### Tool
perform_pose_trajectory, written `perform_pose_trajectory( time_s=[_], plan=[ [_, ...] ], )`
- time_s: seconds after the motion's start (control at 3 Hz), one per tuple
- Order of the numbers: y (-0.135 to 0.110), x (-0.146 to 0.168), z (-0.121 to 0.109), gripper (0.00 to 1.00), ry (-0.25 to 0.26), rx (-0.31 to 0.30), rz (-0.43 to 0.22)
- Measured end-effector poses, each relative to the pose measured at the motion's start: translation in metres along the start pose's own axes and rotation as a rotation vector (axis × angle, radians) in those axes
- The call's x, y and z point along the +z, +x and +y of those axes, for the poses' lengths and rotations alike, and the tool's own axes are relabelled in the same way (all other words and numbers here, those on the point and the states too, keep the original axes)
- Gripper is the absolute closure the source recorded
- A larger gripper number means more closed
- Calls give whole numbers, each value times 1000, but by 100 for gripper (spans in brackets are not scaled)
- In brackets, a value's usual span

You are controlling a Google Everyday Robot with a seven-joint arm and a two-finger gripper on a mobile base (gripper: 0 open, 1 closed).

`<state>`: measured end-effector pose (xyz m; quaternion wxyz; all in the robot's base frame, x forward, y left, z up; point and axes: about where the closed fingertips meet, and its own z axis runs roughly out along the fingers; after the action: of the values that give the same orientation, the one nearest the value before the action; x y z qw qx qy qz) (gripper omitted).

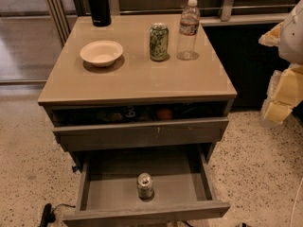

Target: Pick 7up can from middle drawer and place on counter

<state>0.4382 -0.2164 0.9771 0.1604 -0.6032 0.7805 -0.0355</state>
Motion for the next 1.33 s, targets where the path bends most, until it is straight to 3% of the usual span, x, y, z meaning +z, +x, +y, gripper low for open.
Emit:
perform_pose_trajectory(
  time_s=[0.67,1.33],
  plan=[
    [-7,15,3,0,-18,-8,-16],
    [-26,83,25,0,-138,-25,-60]
  ],
)
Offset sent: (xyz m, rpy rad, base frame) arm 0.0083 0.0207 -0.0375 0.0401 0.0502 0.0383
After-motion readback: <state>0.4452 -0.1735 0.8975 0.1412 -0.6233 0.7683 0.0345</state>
